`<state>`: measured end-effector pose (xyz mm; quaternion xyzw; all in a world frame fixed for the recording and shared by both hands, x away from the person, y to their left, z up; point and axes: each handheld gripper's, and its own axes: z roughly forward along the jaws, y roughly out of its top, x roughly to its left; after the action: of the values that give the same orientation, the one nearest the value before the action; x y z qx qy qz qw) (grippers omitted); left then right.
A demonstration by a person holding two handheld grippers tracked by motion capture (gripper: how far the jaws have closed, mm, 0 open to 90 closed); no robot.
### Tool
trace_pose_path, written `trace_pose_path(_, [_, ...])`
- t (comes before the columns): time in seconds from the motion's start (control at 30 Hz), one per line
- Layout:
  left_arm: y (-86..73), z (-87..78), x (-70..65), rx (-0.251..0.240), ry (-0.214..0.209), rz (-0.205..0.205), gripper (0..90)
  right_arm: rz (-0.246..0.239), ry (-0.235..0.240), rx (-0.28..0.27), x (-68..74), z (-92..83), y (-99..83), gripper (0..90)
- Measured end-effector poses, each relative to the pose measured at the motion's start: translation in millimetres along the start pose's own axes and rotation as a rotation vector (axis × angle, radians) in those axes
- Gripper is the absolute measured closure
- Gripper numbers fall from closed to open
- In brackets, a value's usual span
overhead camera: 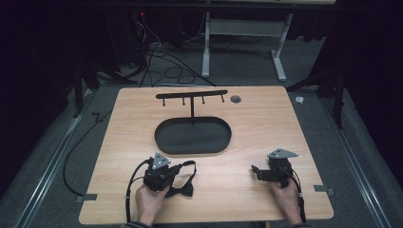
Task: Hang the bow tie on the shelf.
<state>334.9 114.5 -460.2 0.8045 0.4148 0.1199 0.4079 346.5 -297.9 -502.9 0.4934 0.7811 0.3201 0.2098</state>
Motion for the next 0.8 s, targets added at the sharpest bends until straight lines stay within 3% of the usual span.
trace_pose_path(0.37, [19.3, -14.1, 10.1, -0.057, 0.008, -0.005, 87.0, 0.001, 0.000, 0.001, 0.1, -0.1, 0.0, 17.8])
trace_pose_path(0.8, [36.2, -18.6, 16.0, -0.078, 0.029, 0.016, 87.0, -0.001, 0.000, 0.000, 0.0, -0.1, -0.1, 17.8])
